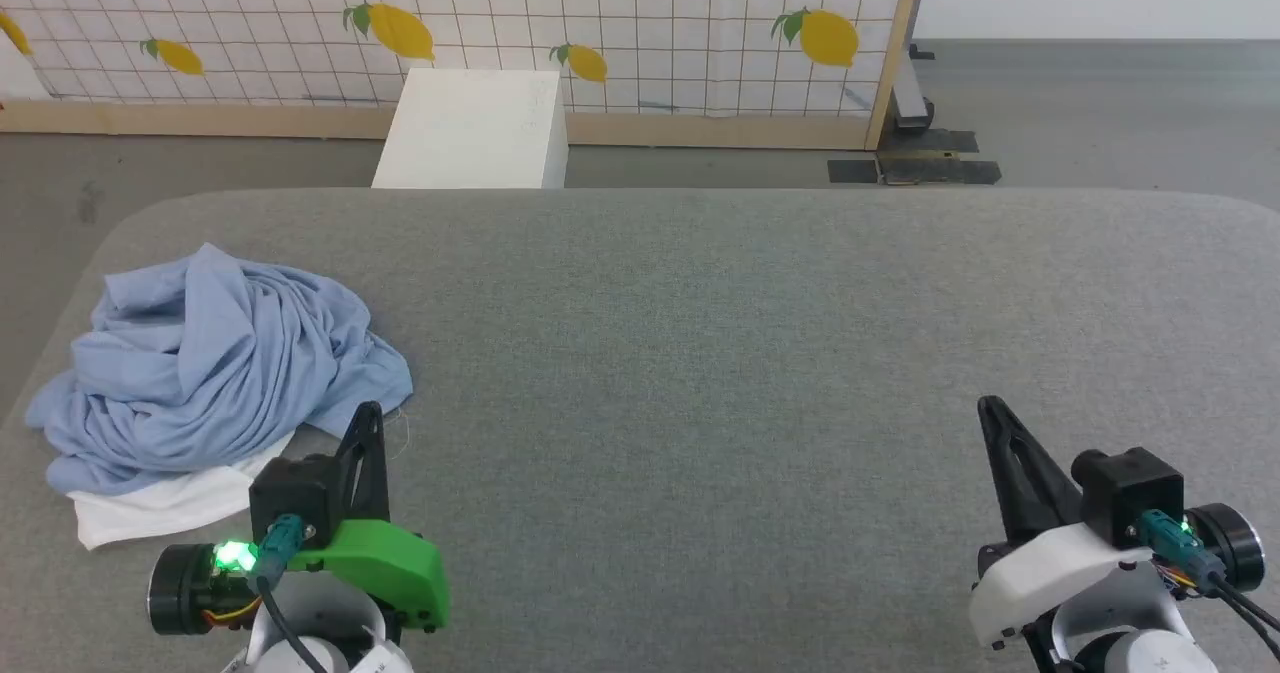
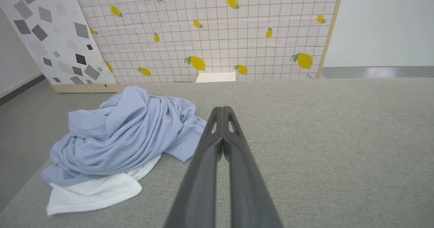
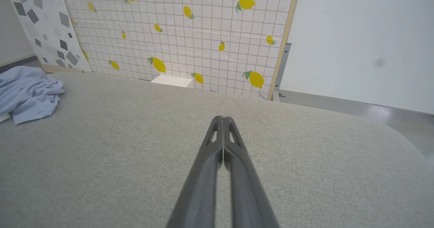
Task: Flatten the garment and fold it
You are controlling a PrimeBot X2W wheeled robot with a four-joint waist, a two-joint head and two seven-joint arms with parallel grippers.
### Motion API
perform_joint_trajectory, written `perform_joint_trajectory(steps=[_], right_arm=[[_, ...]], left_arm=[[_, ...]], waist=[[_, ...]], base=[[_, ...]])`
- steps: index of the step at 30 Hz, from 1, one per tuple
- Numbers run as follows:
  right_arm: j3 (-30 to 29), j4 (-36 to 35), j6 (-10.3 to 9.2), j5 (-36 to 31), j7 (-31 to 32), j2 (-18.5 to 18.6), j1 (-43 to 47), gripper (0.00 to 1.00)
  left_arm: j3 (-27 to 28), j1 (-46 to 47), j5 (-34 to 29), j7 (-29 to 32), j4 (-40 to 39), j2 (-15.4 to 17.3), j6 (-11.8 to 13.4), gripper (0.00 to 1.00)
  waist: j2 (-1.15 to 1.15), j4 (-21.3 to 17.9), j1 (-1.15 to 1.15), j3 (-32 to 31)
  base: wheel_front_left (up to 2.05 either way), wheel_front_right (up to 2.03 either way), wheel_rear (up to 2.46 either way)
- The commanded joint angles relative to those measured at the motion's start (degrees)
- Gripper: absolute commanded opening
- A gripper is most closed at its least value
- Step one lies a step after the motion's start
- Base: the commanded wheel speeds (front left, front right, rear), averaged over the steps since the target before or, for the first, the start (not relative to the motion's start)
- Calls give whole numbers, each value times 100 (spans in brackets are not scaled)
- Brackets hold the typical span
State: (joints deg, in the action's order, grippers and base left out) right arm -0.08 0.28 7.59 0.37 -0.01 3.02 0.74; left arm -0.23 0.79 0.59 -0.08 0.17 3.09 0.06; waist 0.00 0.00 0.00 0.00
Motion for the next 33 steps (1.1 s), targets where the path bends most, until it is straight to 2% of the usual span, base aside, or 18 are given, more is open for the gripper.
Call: perform_joint_trajectory(steps=[1, 16, 17, 33], right_arm=[[8, -28, -10, -37, 1, -14, -74, 0], [8, -28, -10, -37, 1, -14, -74, 0], [0, 0, 0, 0, 0, 0, -1, 100], [-44, 47, -1, 24, -89, 1, -19, 100]], left_arm=[[23, -79, -59, 8, -17, -22, -6, 0], [23, -79, -59, 8, -17, -22, -6, 0], [0, 0, 0, 0, 0, 0, 0, 100], [-123, 67, 99, -140, 142, 0, 121, 100]], waist=[[0, 0, 0, 0], [0, 0, 0, 0], [0, 0, 0, 0], [0, 136, 0, -2]], base=[[0, 0, 0], [0, 0, 0], [0, 0, 0], [0, 0, 0]])
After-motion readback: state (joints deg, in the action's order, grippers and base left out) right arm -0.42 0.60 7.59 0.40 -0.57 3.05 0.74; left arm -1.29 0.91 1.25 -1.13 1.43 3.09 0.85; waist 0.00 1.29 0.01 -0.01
